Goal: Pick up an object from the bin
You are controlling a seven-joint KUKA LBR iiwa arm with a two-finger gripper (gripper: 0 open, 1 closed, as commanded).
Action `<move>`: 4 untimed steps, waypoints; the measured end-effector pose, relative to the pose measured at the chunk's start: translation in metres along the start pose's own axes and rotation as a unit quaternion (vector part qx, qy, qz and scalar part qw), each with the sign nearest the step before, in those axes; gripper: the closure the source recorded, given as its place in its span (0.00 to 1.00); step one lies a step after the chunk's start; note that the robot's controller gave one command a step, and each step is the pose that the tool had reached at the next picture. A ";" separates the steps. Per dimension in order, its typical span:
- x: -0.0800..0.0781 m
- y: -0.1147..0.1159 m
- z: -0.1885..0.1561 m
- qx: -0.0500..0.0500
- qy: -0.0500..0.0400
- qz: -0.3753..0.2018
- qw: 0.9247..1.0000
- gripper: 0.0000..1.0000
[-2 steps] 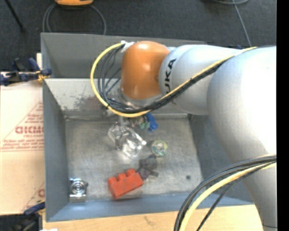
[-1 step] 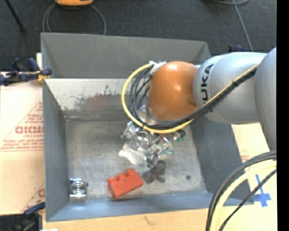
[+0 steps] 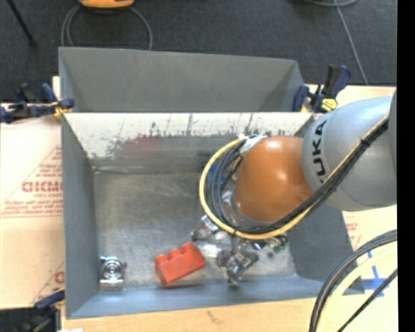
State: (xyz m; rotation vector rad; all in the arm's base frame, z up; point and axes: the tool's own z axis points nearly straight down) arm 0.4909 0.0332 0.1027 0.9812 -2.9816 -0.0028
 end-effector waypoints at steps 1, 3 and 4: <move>-0.040 0.042 0.031 0.003 -0.001 -0.086 0.996 0.00; -0.043 0.040 0.027 0.004 -0.006 -0.082 0.997 1.00; -0.045 0.039 -0.087 0.004 -0.005 -0.080 0.997 1.00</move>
Offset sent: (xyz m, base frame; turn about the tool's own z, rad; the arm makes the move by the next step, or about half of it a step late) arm 0.0051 0.0582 -0.0327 -0.1743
